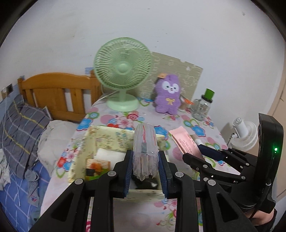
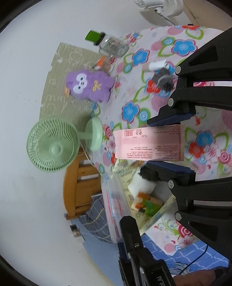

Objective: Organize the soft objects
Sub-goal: 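Carry the clear bag and pink slip over the yellow fabric box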

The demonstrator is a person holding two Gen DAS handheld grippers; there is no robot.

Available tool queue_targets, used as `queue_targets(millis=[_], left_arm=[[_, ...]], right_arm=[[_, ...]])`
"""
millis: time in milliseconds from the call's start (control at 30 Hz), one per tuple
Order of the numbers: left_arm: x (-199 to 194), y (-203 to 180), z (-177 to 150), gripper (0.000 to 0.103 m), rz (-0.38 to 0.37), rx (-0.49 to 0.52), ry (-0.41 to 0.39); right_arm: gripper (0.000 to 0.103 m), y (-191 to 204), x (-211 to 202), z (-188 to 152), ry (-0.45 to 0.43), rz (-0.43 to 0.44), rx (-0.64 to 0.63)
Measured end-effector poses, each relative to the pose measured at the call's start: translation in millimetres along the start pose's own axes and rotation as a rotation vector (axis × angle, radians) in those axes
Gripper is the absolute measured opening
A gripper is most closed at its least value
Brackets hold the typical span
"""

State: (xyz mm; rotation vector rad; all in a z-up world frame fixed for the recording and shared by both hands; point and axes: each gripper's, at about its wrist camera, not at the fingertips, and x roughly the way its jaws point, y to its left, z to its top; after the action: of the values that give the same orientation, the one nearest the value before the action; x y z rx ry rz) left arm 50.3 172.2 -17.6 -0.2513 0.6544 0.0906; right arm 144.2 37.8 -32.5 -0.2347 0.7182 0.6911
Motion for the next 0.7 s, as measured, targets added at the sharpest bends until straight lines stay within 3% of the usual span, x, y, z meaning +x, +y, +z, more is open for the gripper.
queue_targets(millis=[700], left_arm=[[6,51,2,0.028,0.079,-0.087,-0.001]], right_arm=[[0.042,40,34,21,0.022,0.057,-0.033]])
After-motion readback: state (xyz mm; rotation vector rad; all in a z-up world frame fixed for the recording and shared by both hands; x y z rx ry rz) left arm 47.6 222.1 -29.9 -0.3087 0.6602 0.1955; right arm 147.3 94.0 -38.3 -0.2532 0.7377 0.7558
